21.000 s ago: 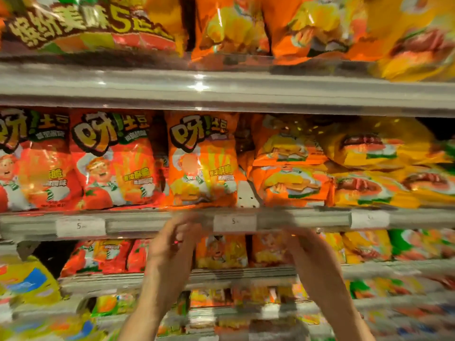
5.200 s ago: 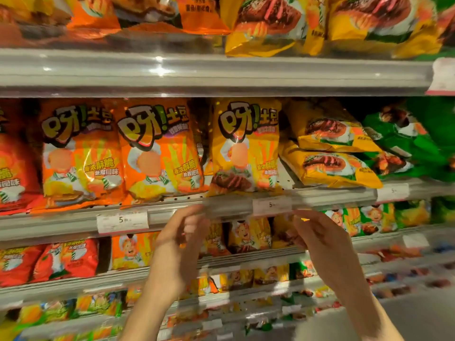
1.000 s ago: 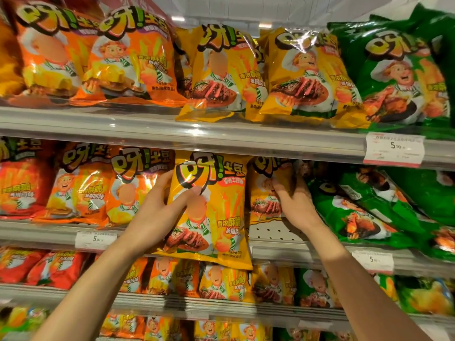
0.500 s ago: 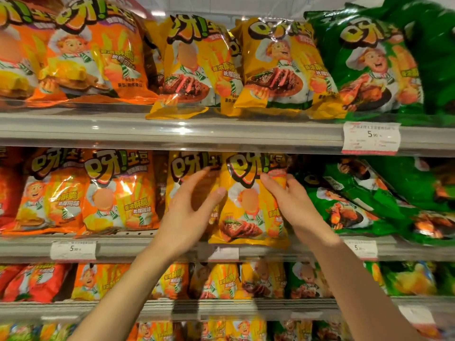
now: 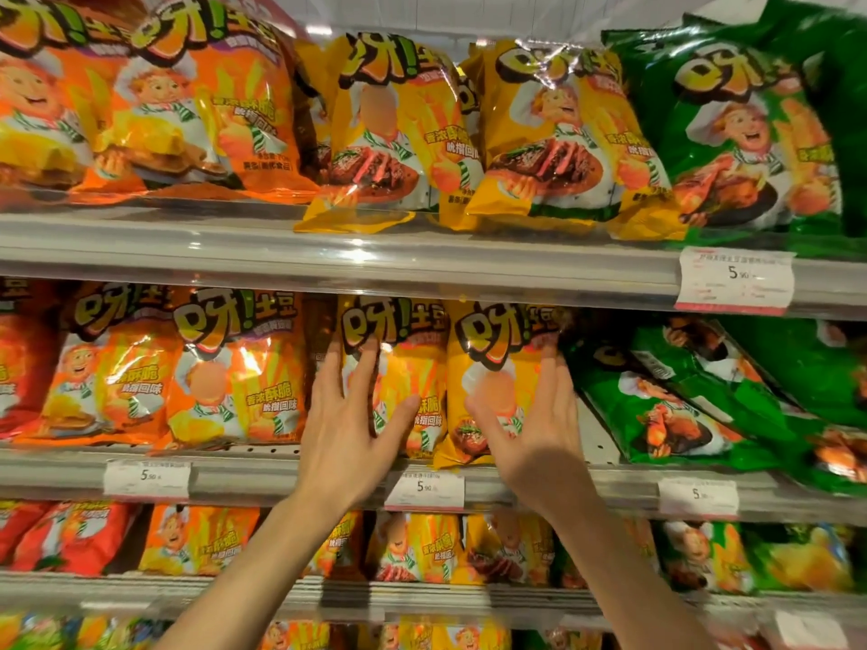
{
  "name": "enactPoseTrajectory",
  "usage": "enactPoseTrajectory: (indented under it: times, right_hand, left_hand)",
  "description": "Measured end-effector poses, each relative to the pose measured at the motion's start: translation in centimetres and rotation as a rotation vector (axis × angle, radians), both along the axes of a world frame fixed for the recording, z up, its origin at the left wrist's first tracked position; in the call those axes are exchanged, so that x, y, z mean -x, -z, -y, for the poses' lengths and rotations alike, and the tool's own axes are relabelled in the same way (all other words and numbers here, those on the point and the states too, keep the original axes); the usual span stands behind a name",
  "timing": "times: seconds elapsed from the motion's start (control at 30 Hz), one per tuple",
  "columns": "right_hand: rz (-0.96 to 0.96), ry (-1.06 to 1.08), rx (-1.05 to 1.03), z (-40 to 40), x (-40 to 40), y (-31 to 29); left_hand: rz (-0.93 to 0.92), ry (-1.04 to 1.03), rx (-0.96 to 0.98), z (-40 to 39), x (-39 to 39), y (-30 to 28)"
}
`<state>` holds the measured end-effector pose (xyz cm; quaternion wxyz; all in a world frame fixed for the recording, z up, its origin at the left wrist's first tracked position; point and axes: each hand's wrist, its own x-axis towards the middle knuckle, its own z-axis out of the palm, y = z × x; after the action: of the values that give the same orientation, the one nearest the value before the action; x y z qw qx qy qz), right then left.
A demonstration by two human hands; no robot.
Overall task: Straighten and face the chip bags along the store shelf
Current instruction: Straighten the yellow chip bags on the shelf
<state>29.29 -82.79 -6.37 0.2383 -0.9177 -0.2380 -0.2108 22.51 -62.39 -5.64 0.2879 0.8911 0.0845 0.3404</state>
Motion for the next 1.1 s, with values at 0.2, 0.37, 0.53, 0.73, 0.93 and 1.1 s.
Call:
enactPoseTrajectory:
  times: [0.2, 0.37, 0.53, 0.73, 0.93, 1.1]
  right_hand:
    - [-0.112, -0.035, -0.204, 0.5, -1.5, -2.4]
    - [0.162, 0.015, -0.063, 0.6, -1.1, 0.4]
    - [-0.066, -0.044, -0.183, 0.8, -0.4, -1.3]
    - [-0.316, 0.017, -0.408, 2.1, 2.1, -3.5]
    - [-0.267, -0.022, -0.542, 4.6, 6.0, -1.6]
    - [-0.391, 0.045, -0.56, 5.0, 8.8, 1.4]
  left_hand:
    - [-0.019, -0.002, -0.037, 0.0, -0.9, 0.0]
    - [-0.007, 0.006, -0.073, 0.2, -0.4, 0.6]
    - [-0.014, 0.007, -0.087, 0.1, -0.6, 0.4]
    - [0.144, 0.051, -0.104, -0.9, 1.2, 0.0]
    - [0.127, 0.275, 0.251, -0.8, 5.5, -0.5]
    - [-0.092, 0.404, 0.662, -0.3, 7.1, 2.4]
